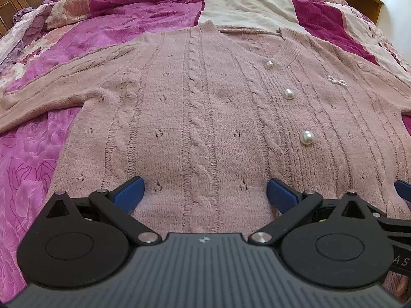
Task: Fold small clothes
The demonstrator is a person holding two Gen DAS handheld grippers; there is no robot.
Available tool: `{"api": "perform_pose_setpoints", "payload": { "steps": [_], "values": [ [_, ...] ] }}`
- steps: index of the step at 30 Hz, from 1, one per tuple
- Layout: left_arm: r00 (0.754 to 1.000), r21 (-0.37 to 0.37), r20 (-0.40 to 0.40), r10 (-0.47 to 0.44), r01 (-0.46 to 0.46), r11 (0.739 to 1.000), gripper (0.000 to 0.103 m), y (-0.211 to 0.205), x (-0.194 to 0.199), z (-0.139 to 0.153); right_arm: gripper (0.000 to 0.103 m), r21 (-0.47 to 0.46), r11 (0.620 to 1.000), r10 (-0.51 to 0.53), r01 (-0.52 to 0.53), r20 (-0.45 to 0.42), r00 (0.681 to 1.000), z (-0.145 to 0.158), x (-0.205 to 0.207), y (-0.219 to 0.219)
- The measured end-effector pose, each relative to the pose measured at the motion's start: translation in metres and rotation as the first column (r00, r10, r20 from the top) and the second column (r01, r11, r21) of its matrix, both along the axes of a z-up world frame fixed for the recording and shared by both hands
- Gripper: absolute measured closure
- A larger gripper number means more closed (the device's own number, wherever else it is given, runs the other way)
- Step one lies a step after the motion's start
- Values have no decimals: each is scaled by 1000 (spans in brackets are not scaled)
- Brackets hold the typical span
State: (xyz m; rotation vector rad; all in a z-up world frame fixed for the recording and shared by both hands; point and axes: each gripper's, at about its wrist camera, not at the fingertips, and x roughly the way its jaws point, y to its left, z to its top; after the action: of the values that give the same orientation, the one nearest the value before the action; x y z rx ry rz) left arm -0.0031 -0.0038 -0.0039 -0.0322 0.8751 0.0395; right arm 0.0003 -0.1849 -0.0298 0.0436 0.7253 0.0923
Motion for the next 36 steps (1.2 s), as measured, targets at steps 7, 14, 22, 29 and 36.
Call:
{"api": "perform_pose_setpoints", "payload": {
  "steps": [7, 14, 22, 29, 36],
  "values": [
    [1000, 6, 2, 2, -2, 1000, 0, -2, 1, -1, 0, 21, 999, 25, -25, -5, 1000, 3, 0, -5],
    [1000, -18, -17, 7, -8, 1000, 0, 2, 4, 7, 0, 147, 986, 92, -83, -54, 994, 23, 10, -35],
    [999, -52, -13, 49, -49, 997, 0, 10, 14, 21, 0, 259, 964, -62, 60, 0, 998, 62, 44, -131],
    [996, -44, -21, 83, -84, 996, 0, 9, 27, 19, 0, 255, 920, -313, 296, 26, 949, 51, 83, -230],
    [995, -16, -40, 95, -96, 995, 0, 6, 36, 11, 0, 358, 808, -504, 469, 6, 864, 26, 112, -310]
  ]
}}
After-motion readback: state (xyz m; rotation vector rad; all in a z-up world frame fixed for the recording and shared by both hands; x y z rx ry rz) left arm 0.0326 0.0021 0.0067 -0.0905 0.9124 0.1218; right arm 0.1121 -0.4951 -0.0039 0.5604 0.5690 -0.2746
